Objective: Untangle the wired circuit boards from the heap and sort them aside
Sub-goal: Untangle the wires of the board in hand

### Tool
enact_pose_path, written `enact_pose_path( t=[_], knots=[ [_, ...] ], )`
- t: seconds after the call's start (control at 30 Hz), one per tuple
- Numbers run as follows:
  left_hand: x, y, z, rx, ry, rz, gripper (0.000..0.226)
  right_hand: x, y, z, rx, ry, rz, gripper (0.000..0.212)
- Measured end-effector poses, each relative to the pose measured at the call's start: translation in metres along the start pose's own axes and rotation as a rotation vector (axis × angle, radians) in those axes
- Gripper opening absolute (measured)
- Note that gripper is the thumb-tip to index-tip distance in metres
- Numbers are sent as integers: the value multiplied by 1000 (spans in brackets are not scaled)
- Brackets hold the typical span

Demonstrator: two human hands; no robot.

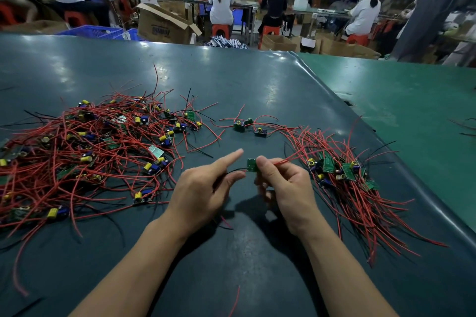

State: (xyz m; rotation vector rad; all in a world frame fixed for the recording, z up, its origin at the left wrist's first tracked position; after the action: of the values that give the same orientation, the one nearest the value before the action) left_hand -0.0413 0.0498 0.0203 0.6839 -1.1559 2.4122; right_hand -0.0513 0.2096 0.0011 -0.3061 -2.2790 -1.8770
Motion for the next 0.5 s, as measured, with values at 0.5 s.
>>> enact_pose_path(
  t=[0.5],
  knots=[
    [2, 32, 34, 414, -410, 332, 21, -1, 0, 61, 255, -818, -73, 35]
  ],
)
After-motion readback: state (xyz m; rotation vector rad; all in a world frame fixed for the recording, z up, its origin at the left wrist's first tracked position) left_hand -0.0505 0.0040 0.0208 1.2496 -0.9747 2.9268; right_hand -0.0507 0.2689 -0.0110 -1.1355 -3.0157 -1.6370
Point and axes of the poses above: each hand's wrist, its own x-axis towards the middle knuckle, its own z-axis out of the back of the hand, y = z × x, the point moved 5 cm from there along x, towards the middle knuckle, and after that the axes turned 9 degrees about z, right-handed, at the moved point
